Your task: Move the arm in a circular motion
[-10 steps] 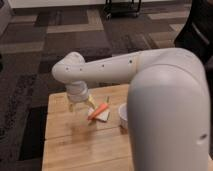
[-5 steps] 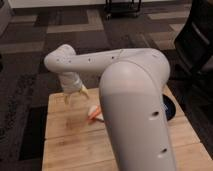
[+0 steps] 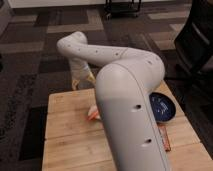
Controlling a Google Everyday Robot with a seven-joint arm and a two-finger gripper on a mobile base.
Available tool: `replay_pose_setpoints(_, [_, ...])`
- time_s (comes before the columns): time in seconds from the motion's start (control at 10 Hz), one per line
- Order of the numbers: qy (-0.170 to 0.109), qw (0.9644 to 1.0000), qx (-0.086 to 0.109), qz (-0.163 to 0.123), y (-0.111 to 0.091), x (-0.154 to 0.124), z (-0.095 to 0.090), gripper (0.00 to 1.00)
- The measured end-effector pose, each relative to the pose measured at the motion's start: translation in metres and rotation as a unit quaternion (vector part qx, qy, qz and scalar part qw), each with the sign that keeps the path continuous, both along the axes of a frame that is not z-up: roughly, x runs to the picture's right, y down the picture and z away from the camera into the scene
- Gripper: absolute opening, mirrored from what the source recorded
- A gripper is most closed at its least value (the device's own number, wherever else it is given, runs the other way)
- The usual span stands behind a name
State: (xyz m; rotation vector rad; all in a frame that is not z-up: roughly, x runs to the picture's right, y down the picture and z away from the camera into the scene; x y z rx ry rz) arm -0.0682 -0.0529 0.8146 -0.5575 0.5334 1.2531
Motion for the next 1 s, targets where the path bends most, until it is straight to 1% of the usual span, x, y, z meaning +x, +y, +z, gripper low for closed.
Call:
replay_pose_setpoints(0.1, [0.013,0.9998,0.001,0.016,-0.018,0.035,0.006,0.65])
replay_pose_setpoints(0.2, [0.019,0.9995,0.002,0.024,-0.025,0.051,0.008,0.65])
replay_pose_setpoints(0.3, [0.036,0.9984,0.002,0.044,-0.036,0.088,0.009,0.65])
replay_pose_setpoints(0.4, [0.054,0.9966,0.004,0.062,-0.042,0.123,0.007,0.65])
replay_pose_setpoints(0.5, [0.058,0.9962,0.004,0.065,-0.043,0.130,0.006,0.65])
replay_pose_setpoints(0.6, [0.087,0.9920,0.002,0.091,-0.041,0.184,-0.003,0.65])
replay_pose_setpoints(0.7, [0.111,0.9875,0.001,0.112,-0.035,0.226,-0.017,0.65])
replay_pose_setpoints(0.8, [0.119,0.9858,0.000,0.118,-0.031,0.240,-0.023,0.65])
replay_pose_setpoints(1.0, [0.150,0.9774,0.007,0.149,-0.001,0.300,-0.060,0.65])
